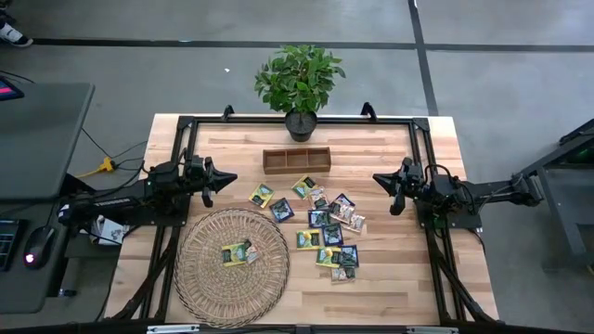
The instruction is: Pick & Place Tea
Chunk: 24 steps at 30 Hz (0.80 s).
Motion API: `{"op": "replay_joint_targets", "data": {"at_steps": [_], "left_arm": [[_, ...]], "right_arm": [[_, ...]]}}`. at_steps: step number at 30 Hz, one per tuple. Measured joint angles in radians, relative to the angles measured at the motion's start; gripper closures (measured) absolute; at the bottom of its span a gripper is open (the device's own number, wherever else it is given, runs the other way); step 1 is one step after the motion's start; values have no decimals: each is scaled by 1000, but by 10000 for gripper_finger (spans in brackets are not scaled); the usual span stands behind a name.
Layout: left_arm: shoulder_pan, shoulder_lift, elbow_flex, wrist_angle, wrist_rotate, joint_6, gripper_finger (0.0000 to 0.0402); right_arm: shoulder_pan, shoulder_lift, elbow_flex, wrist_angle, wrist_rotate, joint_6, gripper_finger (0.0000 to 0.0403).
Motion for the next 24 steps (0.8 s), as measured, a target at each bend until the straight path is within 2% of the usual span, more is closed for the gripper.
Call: {"op": "replay_joint_targets", "data": {"at_steps": [8, 12, 15, 19, 24], "left_arm": [[0, 0, 0, 5, -36, -47, 401], [0, 0, 0, 4, 33, -85, 401], [0, 0, 3, 6, 140, -83, 401], [0, 1, 43, -63, 245, -26, 401], [0, 0, 130, -165, 300, 54, 401]], "right_arm": [[0, 0, 0, 0, 0, 0, 389], [0, 0, 0, 0, 0, 0, 389], [0, 0, 0, 0, 0, 0, 389], [0, 0, 0, 0, 0, 0, 389], [0, 0, 0, 0, 0, 0, 389]]}}
